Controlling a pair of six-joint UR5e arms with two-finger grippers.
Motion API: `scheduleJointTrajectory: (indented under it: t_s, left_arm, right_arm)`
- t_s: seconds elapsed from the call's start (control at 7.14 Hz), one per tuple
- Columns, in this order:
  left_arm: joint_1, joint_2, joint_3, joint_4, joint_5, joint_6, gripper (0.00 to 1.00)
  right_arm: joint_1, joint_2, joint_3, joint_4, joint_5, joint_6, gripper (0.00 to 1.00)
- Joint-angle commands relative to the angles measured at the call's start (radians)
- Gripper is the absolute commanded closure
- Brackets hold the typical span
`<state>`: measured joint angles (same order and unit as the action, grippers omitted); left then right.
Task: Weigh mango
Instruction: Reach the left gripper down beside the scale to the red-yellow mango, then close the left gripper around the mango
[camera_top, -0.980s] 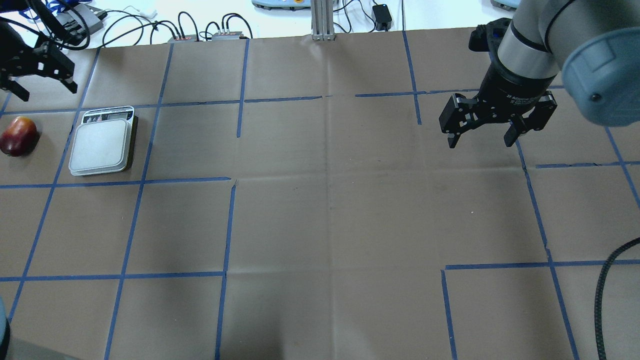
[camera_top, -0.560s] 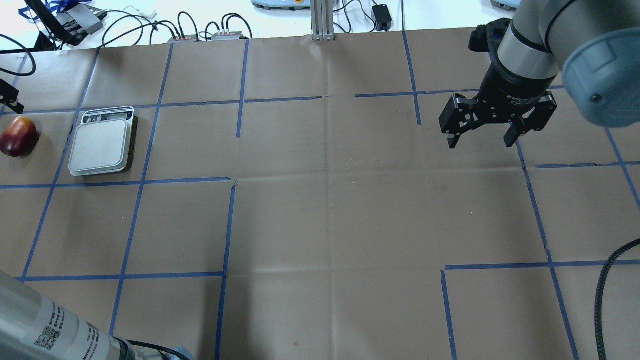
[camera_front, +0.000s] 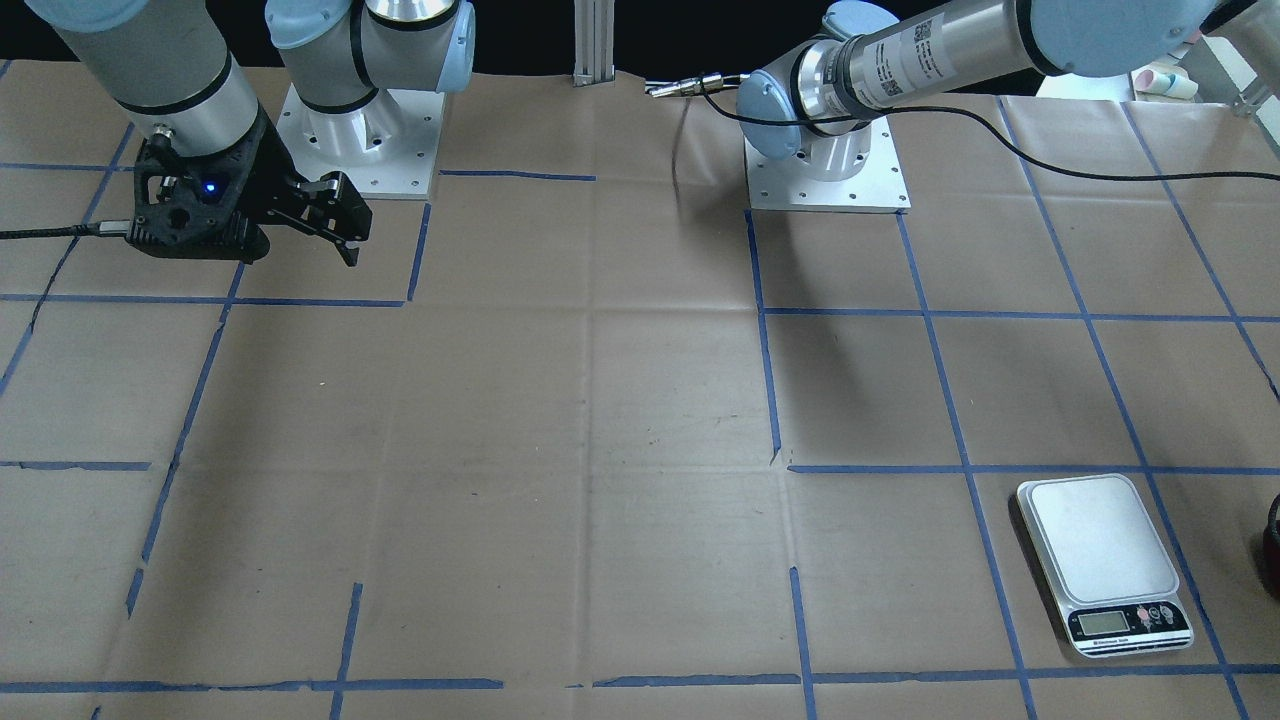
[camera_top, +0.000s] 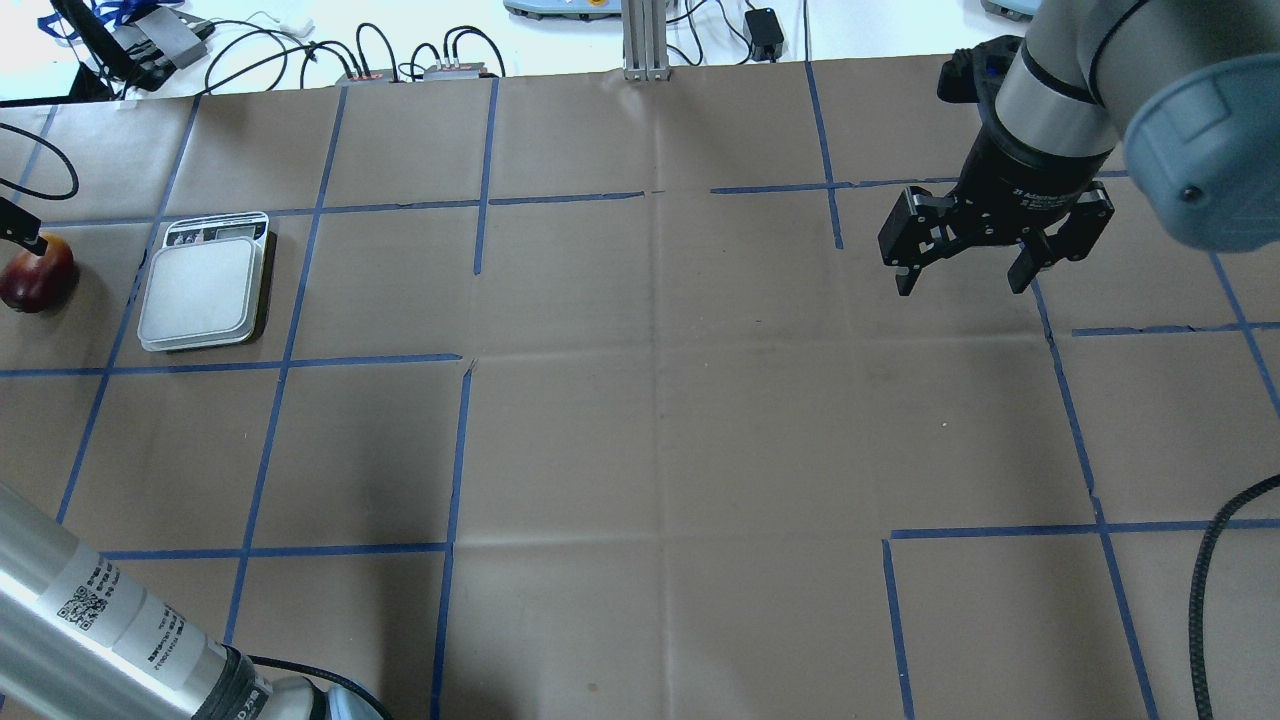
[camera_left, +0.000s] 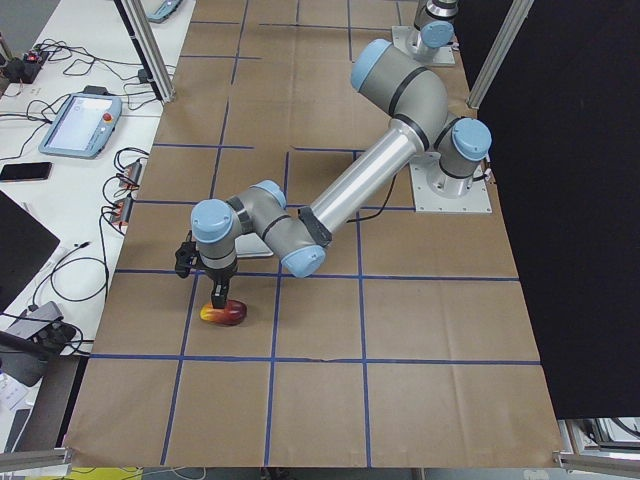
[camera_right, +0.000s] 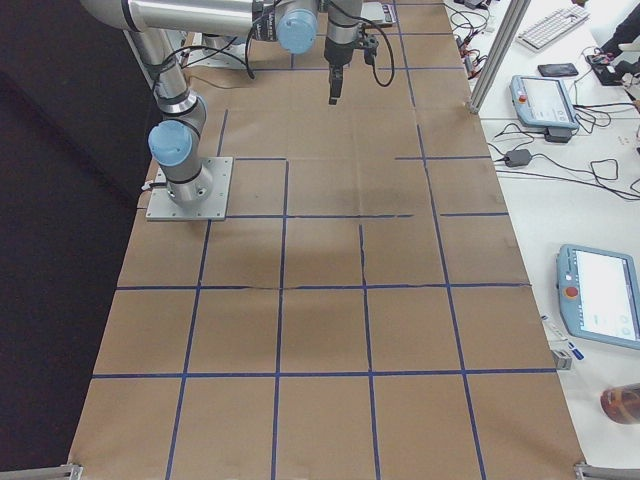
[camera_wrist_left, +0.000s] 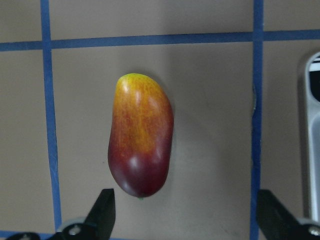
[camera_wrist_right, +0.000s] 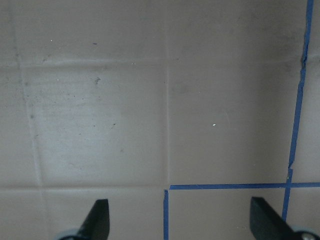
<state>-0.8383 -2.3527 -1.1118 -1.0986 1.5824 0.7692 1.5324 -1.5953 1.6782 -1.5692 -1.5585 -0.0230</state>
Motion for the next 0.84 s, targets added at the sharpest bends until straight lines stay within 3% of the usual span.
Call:
scheduleJointTrajectory:
  t_s: [0.0,0.28,0.42,0.7]
  left_arm:
    - [0.001,-0.103,0.092,0.005,-0.001,0.018,0.00]
    - [0.001,-0.134,0.095,0.005,-0.002,0.018,0.00]
    - [0.001,-0.137,0.095,0.005,-0.002,0.019,0.06]
    - [0.001,-0.135,0.096,0.005,-0.001,0.021,0.33]
  right_arm:
    - [0.000,0.000,0.000,0.000,0.000,0.000,0.00]
    - [0.000,0.000,0.000,0.000,0.000,0.000,0.00]
    - [0.000,0.000,0.000,0.000,0.000,0.000,0.00]
    - [0.000,0.000,0.000,0.000,0.000,0.000,0.00]
